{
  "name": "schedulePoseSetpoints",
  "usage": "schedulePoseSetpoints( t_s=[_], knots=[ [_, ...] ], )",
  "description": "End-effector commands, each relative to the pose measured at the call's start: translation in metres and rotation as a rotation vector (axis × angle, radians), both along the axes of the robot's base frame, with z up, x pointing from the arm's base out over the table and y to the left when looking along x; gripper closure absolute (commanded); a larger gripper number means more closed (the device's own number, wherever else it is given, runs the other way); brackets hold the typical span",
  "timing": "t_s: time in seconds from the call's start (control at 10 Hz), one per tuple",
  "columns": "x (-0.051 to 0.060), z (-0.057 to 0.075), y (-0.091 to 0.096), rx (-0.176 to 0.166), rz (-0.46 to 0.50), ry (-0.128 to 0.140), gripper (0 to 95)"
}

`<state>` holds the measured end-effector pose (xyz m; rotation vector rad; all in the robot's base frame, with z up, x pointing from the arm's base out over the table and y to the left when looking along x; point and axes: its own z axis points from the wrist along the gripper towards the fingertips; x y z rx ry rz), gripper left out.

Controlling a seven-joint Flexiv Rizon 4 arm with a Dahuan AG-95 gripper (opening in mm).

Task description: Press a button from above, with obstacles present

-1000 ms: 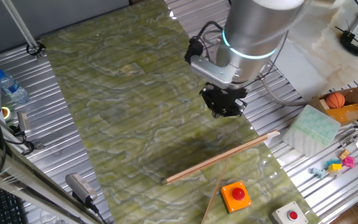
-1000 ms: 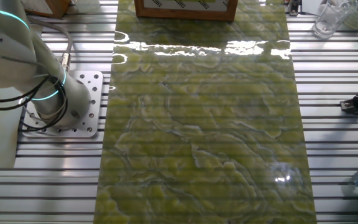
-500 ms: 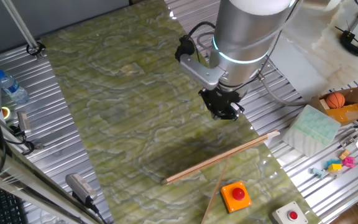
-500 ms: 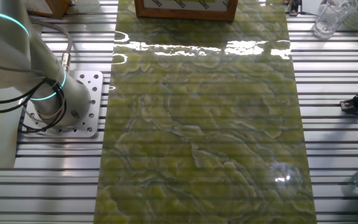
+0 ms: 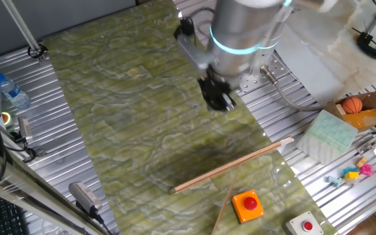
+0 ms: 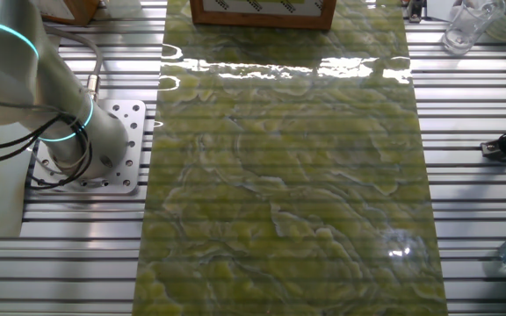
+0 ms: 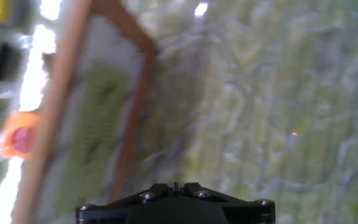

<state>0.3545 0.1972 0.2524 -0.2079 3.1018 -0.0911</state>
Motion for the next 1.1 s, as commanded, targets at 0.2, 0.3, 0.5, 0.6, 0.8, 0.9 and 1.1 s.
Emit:
schedulePoseSetpoints(
  t_s=[0.2,0.3,0.5,0.6,0.8,0.9,1.1],
  knots=[
    [-0.003,-0.006,-0.020,-0.020,0.168,0.035,95.0],
    [-0.004,-0.007,-0.020,-0.015,0.159,0.026,95.0],
    [-0.005,-0.010,-0.020,-0.006,0.108,0.015,95.0],
    [-0.006,-0.012,-0.017,0.008,0.054,0.014,95.0],
    [-0.005,-0.019,-0.006,0.076,-0.079,0.040,95.0],
    [-0.005,-0.021,-0.003,0.086,-0.099,0.059,95.0],
    [-0.010,-0.026,-0.005,0.167,-0.152,0.066,95.0]
  ],
)
